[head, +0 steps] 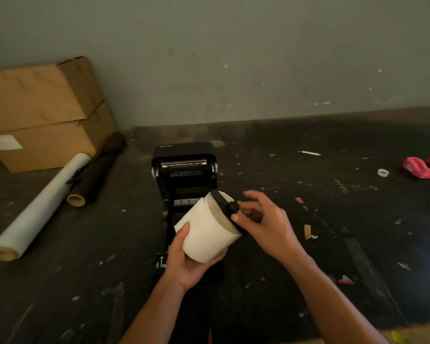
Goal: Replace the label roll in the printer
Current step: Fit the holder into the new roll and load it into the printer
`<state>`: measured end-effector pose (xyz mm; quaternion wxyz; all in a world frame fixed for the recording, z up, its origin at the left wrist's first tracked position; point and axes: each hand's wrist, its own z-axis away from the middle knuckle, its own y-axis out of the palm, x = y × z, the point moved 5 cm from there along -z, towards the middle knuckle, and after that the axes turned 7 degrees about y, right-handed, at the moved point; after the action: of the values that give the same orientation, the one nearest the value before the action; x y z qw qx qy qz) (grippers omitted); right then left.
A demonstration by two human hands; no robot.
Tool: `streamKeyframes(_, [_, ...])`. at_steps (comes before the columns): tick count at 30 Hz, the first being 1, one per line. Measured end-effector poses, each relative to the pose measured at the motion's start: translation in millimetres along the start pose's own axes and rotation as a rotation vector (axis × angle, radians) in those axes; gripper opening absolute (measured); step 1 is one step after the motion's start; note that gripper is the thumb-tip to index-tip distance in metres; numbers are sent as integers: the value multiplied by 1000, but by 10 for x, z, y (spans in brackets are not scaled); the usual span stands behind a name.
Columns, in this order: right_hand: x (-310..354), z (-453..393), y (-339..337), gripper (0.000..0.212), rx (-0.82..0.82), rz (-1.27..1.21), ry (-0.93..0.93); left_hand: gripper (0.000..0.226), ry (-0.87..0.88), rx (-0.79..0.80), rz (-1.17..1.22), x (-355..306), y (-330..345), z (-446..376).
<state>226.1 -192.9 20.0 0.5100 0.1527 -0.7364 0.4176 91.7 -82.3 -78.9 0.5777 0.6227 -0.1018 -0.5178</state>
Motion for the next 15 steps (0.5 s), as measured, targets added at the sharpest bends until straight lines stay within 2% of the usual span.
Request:
streamKeyframes(3, [-193,-208,-138,34,-23,-275,102,80,70,-47,23,-141,-87,3])
streamKeyframes(5, [-512,-417,-193,24,-45,-340,225,81,132,-90,17,-263,-168,16])
streamKeyframes(7, [-923,-624,-139,28,4,-265,381,63,201,-114,39,-382,-236,48])
streamKeyframes(9, [-1319,-789,-13,40,82,-158,526,45,255,-129,58,-469,-287,93])
streamKeyframes(11, [-1594,-933,123,49,148,-5,594,54,301,-168,80,-530,-343,127])
streamKeyframes(13, [-1742,-1100,249,54,200,188,566,68,350,-216,93,-575,-378,164])
streamKeyframes(15, [-1792,-1276,351,60,221,322,503,67,391,-239,101,-594,-375,198])
